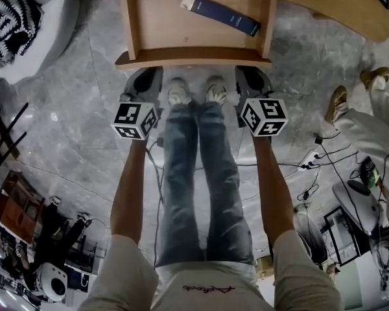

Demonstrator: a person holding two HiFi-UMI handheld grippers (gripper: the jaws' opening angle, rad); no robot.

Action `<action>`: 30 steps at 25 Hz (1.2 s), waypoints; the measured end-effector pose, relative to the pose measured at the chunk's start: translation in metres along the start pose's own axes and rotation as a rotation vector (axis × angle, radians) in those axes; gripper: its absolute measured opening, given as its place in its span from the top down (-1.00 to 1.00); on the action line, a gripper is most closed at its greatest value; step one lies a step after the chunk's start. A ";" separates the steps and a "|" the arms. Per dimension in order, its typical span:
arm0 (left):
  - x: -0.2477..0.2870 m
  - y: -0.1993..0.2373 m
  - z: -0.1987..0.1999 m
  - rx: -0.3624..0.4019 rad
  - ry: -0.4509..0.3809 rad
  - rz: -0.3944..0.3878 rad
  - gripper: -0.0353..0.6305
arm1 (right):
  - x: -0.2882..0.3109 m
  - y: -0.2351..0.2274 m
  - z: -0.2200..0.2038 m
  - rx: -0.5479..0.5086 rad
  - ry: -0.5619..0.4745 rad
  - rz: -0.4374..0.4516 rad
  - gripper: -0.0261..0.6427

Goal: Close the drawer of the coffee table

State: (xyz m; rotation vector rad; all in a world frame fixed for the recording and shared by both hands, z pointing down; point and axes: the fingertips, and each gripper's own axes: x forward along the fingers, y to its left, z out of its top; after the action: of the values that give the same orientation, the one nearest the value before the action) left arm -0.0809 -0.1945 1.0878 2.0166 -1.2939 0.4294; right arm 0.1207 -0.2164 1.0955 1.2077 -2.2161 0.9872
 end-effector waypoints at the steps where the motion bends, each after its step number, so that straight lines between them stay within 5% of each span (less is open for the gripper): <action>1: 0.000 0.001 0.000 -0.002 0.001 -0.003 0.90 | 0.001 0.001 0.001 0.005 -0.003 -0.005 0.90; 30: 0.004 0.004 0.085 0.041 -0.073 0.001 0.90 | 0.003 0.008 0.085 -0.003 -0.105 -0.036 0.90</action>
State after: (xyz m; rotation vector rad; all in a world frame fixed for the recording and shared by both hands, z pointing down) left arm -0.0906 -0.2579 1.0320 2.0835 -1.3405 0.3888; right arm 0.1098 -0.2795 1.0390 1.3217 -2.2661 0.9253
